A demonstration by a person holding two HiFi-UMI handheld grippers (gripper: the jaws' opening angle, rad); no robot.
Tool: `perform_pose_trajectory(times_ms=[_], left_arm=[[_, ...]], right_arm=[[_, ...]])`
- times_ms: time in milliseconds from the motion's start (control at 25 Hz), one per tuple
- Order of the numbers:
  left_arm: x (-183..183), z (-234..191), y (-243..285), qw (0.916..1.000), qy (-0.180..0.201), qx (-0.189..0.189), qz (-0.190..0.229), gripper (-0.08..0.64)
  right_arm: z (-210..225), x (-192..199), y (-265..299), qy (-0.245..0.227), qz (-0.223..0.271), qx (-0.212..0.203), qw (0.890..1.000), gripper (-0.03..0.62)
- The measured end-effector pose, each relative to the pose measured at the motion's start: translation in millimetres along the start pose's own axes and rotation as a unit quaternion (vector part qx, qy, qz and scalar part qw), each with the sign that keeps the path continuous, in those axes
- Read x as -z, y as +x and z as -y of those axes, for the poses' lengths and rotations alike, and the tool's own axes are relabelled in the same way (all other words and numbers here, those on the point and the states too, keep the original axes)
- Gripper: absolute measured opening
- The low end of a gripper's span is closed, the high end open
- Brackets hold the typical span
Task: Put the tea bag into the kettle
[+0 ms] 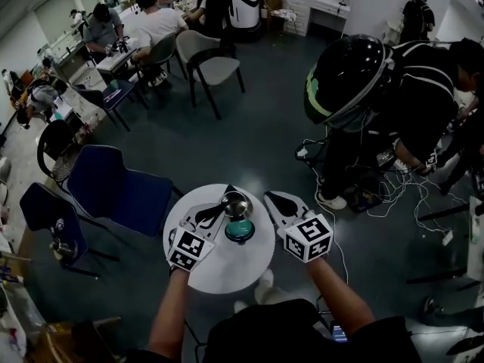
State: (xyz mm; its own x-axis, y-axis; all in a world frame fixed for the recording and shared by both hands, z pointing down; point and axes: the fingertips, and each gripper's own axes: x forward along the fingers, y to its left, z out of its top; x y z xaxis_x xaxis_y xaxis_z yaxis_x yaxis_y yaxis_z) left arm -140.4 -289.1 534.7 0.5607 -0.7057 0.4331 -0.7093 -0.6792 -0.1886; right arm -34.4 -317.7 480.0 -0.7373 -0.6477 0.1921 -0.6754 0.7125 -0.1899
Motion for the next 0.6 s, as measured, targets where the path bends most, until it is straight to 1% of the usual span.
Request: perform_pose_trajectory(times_ms=[80,200,360,520,600], left_arm=[[4,-4,6,0.9995,0.027,0.004,-0.018,0.041],[5,-8,15,0.9964,0.071,0.012,-0.045,0.041],[7,-14,25,0.994,0.085,0.031,-0.062,0.041],[14,-17,37,0.9888,0.109,0.051,-0.088,0.041],[20,-18,45,0.9863,0.115,0.059,-0.102,0.041]], right_arm=[[3,3,3,0.0,-0.003,0.0,1.0,0.017],[7,5,6,0.002,-0.008,0.002,1.0,0.017],[13,9,10,0.005,-0.014,0.002,1.0,0.017],[20,12,14,0.01,-0.019,0.004,1.0,0.017],[24,15,15,0.012,-0.022,0.005,1.0,0.017]])
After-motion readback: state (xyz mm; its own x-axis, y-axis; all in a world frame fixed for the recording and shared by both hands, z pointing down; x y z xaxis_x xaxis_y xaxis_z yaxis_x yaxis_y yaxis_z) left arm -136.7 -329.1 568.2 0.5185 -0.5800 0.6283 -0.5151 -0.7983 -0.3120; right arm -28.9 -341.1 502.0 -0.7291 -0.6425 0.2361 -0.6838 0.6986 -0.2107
